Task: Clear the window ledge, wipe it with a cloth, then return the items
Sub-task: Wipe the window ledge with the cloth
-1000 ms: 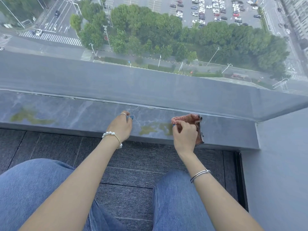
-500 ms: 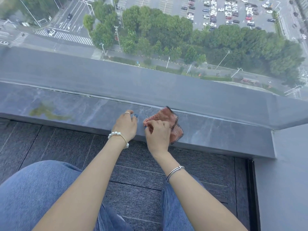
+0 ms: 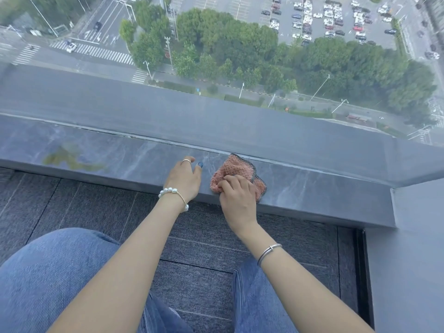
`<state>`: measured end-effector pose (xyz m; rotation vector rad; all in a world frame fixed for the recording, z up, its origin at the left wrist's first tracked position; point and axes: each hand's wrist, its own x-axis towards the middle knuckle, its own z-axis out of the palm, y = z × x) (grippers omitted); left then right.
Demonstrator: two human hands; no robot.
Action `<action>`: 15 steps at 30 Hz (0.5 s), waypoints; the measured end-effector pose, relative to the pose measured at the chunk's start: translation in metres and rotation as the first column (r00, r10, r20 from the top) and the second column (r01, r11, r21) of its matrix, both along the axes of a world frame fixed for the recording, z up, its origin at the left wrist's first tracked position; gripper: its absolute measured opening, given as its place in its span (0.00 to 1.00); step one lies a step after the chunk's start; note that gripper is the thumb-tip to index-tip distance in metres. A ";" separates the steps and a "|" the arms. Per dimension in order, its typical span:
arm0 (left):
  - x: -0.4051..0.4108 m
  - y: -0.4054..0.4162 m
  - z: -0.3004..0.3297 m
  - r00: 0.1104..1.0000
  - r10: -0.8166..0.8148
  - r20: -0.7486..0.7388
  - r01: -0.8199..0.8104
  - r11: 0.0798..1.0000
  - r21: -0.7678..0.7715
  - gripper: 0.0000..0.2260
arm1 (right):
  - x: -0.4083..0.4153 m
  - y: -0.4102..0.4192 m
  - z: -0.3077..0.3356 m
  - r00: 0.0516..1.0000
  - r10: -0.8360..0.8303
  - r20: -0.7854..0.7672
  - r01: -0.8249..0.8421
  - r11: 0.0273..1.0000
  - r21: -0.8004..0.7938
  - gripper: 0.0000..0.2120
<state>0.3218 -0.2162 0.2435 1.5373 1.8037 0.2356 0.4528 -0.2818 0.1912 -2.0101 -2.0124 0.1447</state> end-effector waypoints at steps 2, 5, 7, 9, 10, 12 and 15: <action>0.003 0.002 0.003 1.000 -0.011 -0.008 0.011 1.000 -0.001 0.19 | 0.015 -0.003 0.002 0.999 0.028 0.023 -0.029 0.999 0.020 0.08; 0.009 0.007 0.008 1.000 -0.021 -0.022 0.020 1.000 -0.005 0.19 | 0.039 -0.007 0.004 0.997 0.068 0.034 -0.069 0.997 0.034 0.09; 0.015 0.011 0.012 0.999 -0.027 -0.030 0.026 1.000 -0.011 0.19 | 0.058 -0.009 0.005 0.996 0.084 0.042 -0.085 0.996 0.036 0.09; 0.020 0.014 0.014 0.999 -0.036 -0.039 0.035 0.999 -0.015 0.19 | 0.076 -0.012 0.007 0.996 0.082 0.040 -0.084 0.996 0.039 0.10; 0.024 0.017 0.015 0.998 -0.039 -0.042 0.038 0.999 -0.017 0.19 | 0.086 -0.011 0.009 0.996 0.075 0.041 -0.077 0.996 0.039 0.10; 0.027 0.021 0.016 0.998 -0.040 -0.039 0.039 0.999 -0.022 0.20 | 0.103 -0.013 0.012 0.998 0.056 0.043 -0.058 0.997 0.049 0.11; 0.035 0.029 0.020 0.998 -0.048 -0.043 0.046 0.999 -0.027 0.20 | 0.129 -0.013 0.019 0.999 0.023 0.043 -0.025 0.999 0.048 0.12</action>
